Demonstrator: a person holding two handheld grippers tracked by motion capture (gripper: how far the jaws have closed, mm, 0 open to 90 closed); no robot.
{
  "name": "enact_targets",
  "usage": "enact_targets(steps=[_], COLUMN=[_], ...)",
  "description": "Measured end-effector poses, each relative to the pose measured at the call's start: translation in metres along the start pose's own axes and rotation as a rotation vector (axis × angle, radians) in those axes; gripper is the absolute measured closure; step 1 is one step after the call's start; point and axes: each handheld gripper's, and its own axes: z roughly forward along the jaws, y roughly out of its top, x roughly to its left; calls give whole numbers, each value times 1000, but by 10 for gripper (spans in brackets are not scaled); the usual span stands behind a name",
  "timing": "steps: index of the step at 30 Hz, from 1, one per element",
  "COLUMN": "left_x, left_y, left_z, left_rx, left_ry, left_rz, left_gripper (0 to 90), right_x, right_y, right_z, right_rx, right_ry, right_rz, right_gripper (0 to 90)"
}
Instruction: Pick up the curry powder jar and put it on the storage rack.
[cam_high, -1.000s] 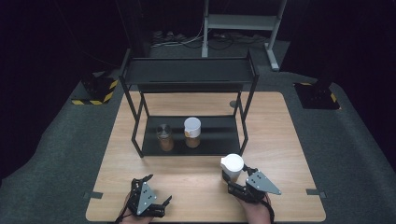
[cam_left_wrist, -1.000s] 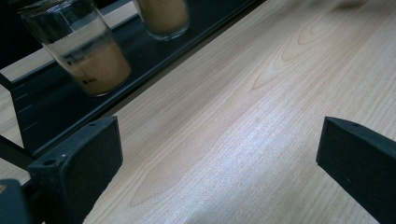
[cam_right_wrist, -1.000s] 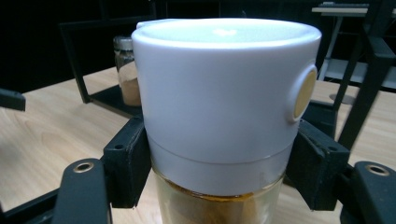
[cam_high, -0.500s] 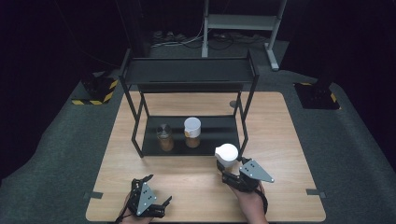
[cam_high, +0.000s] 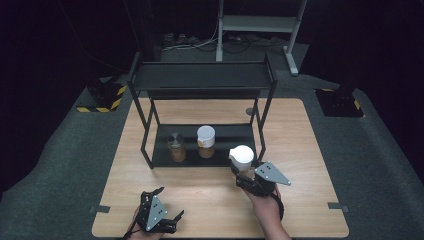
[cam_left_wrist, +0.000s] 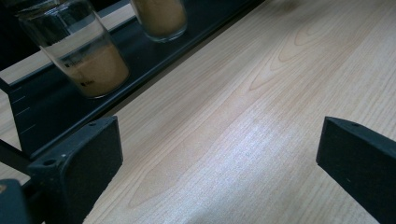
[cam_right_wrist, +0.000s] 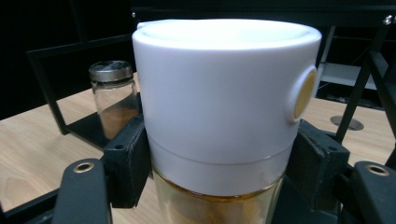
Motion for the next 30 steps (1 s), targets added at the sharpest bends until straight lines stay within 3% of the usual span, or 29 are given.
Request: enact_targets(steps=[19,30], left_x=[1,1], left_y=[-1,-3], left_z=[-1,-1], left_rx=[-7,-14], left_ry=[-3,-3], left_rz=[-8,-12], left_gripper=[7,7], right_x=[-3,3], right_y=[5,6], right_z=[28,48], right_rx=[12,13], right_ry=[-42,-76], right_rz=[10,8], right_gripper=[303,304])
